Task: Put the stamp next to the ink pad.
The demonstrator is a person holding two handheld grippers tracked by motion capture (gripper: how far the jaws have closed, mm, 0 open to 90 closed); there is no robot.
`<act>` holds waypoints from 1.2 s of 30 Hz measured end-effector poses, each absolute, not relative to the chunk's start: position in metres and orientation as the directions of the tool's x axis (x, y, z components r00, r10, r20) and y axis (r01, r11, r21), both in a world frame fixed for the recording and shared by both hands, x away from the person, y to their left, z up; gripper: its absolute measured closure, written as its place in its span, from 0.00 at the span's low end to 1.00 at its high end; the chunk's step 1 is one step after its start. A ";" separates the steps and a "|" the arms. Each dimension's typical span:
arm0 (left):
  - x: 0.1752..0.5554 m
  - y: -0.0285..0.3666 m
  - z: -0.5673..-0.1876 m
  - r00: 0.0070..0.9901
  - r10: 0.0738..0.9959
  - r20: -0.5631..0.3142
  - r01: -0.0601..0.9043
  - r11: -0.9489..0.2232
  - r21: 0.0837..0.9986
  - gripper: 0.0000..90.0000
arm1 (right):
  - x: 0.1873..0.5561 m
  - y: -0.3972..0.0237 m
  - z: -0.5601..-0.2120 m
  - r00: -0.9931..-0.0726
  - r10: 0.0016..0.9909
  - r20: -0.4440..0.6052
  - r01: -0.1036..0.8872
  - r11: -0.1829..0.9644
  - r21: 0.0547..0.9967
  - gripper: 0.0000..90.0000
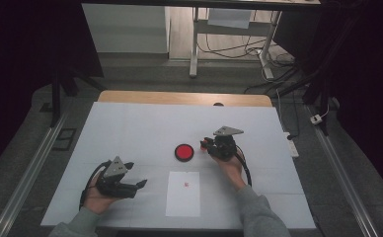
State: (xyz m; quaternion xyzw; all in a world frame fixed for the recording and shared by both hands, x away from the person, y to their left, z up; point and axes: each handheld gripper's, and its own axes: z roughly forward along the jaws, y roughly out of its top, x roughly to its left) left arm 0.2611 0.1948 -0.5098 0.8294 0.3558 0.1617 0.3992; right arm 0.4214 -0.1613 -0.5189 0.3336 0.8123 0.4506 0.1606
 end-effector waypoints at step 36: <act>0.261 0.196 -0.510 0.695 0.719 -0.018 0.463 -0.428 0.776 0.24 | 0.421 -0.162 -0.520 -0.718 0.696 0.024 0.399 0.383 0.833 0.57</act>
